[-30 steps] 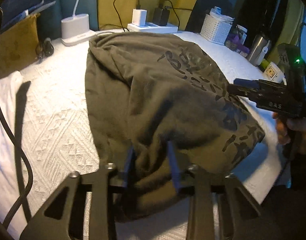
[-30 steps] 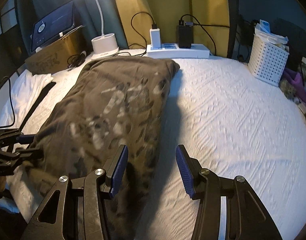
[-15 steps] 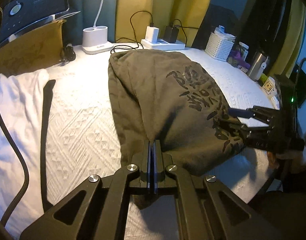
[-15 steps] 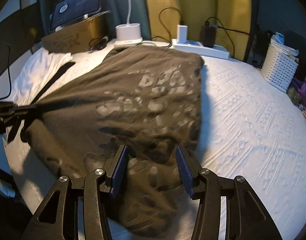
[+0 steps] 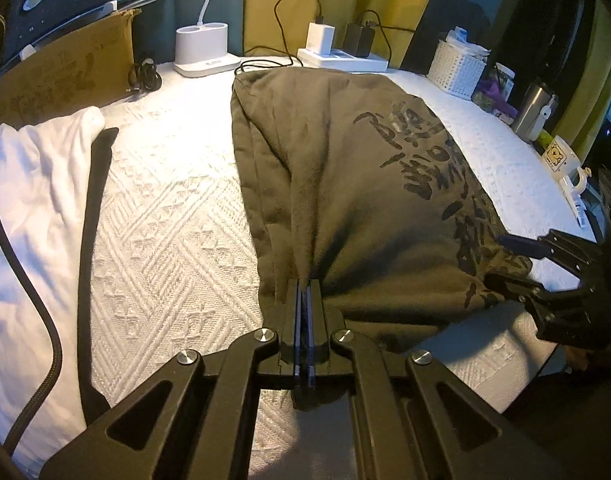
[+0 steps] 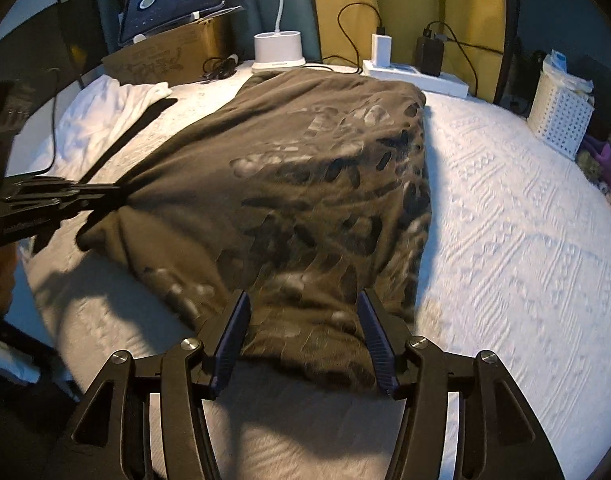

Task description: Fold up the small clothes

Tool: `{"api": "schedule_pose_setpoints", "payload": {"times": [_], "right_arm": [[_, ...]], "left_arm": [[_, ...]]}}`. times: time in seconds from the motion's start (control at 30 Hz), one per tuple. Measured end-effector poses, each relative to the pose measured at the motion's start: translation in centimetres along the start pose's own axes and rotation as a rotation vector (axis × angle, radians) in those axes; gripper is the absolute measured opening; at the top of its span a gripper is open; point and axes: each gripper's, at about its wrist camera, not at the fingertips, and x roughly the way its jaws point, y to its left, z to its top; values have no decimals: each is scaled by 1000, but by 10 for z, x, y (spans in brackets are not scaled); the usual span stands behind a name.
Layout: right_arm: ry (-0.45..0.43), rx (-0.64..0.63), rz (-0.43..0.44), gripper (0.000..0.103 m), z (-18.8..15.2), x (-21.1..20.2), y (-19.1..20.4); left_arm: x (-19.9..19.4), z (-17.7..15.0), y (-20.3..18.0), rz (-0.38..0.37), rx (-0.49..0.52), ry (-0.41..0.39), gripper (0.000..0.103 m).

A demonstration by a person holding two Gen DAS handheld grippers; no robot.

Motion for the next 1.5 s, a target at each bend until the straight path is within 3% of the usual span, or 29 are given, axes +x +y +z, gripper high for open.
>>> {"api": "schedule_pose_setpoints", "payload": {"times": [0.33, 0.5, 0.53, 0.57, 0.6, 0.67, 1.1, 1.5], "right_arm": [[10, 37, 96, 58, -7, -24, -12], [-26, 105, 26, 58, 4, -30, -47], [-31, 120, 16, 58, 7, -30, -54], [-37, 131, 9, 58, 11, -29, -60], [-41, 137, 8, 58, 14, -29, -65], [-45, 143, 5, 58, 20, -26, -72], [-63, 157, -9, 58, 65, 2, -102], [-81, 138, -4, 58, 113, 38, -132]], "left_arm": [[-13, 14, 1, 29, 1, 6, 2], [-20, 32, 8, 71, -17, -30, 5], [-20, 36, 9, 76, -20, -35, 8], [-19, 40, 8, 77, -22, -38, 20], [-18, 43, 8, 74, -24, -43, 39], [-15, 51, 5, 60, -32, -62, 53], [29, 93, -9, 12, -10, -36, 53], [63, 127, 2, -3, -14, -33, 53]]}}
